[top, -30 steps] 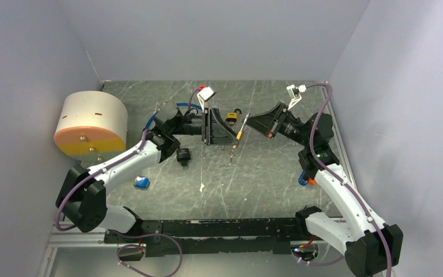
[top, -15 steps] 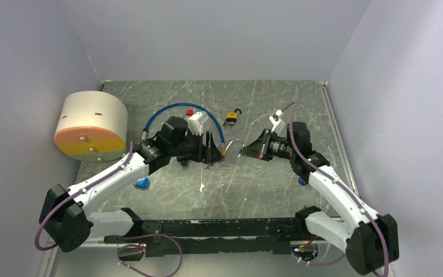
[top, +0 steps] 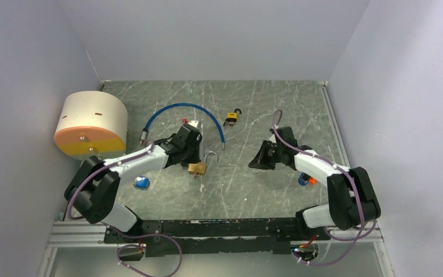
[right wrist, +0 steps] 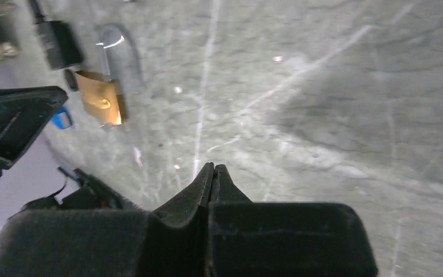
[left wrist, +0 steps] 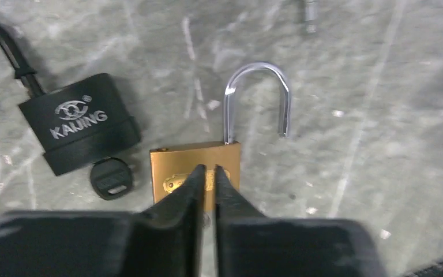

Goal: Unlock with the key
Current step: Place the lock at the center of the board.

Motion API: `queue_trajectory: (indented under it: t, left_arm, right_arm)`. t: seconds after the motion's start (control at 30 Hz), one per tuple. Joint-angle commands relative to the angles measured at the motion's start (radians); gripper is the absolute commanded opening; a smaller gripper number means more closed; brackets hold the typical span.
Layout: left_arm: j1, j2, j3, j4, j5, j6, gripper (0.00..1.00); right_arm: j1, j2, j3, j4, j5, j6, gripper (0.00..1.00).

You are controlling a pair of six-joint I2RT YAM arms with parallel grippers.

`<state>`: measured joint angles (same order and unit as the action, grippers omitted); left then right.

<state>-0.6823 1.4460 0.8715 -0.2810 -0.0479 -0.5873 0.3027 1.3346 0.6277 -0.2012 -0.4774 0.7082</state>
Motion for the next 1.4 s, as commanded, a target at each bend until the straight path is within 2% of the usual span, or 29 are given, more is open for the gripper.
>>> queue_trajectory:
  t: [0.0, 0.17, 0.37, 0.43, 0.53, 0.57, 0.6, 0.7, 0.9, 0.97, 1.03, 1.1, 1.23, 1.37]
  left_arm:
    - [-0.023, 0.057, 0.008, 0.041, -0.182, 0.007, 0.02]
    - [-0.042, 0.092, -0.002, 0.075, -0.188, 0.001, 0.03]
    - [-0.044, 0.054, -0.005, 0.083, -0.167, -0.013, 0.03]
    - [-0.042, 0.052, 0.007, 0.070, -0.188, -0.033, 0.12]
    - [-0.037, 0.089, 0.041, 0.028, -0.226, -0.061, 0.35]
    - [-0.034, 0.113, 0.057, 0.017, -0.229, -0.070, 0.40]
    - [-0.033, 0.139, 0.080, 0.002, -0.228, -0.076, 0.44]
    - [-0.028, 0.226, 0.133, -0.043, -0.227, -0.094, 0.47]
    - [-0.027, 0.358, 0.234, -0.135, -0.311, -0.131, 0.44]
    - [-0.027, 0.385, 0.261, -0.154, -0.293, -0.130, 0.38]
    - [-0.027, 0.396, 0.277, -0.163, -0.252, -0.139, 0.23]
    - [-0.033, 0.391, 0.278, -0.163, -0.203, -0.165, 0.14]
    - [-0.047, 0.372, 0.267, -0.158, -0.088, -0.240, 0.09]
    - [-0.055, 0.336, 0.236, -0.100, 0.016, -0.304, 0.10]
  right_arm:
    - [-0.003, 0.058, 0.057, -0.026, 0.127, -0.053, 0.00]
    - [-0.002, 0.075, 0.093, -0.055, 0.131, -0.057, 0.00]
    - [-0.001, 0.022, 0.132, -0.131, 0.145, -0.091, 0.00]
    - [-0.001, 0.005, 0.143, -0.146, 0.144, -0.096, 0.00]
    - [-0.001, -0.009, 0.161, -0.164, 0.141, -0.105, 0.13]
    - [-0.002, -0.014, 0.164, -0.167, 0.138, -0.107, 0.17]
    - [-0.002, -0.016, 0.166, -0.170, 0.135, -0.110, 0.20]
    - [-0.001, -0.021, 0.173, -0.182, 0.131, -0.123, 0.23]
    - [-0.001, -0.051, 0.144, -0.175, 0.117, -0.141, 0.22]
    - [-0.002, -0.059, 0.134, -0.178, 0.116, -0.144, 0.21]
    - [-0.002, -0.071, 0.128, -0.186, 0.110, -0.140, 0.20]
    - [-0.003, -0.090, 0.120, -0.195, 0.107, -0.130, 0.19]
    - [-0.003, -0.123, 0.113, -0.222, 0.127, -0.112, 0.19]
    - [-0.004, -0.132, 0.109, -0.247, 0.177, -0.105, 0.18]
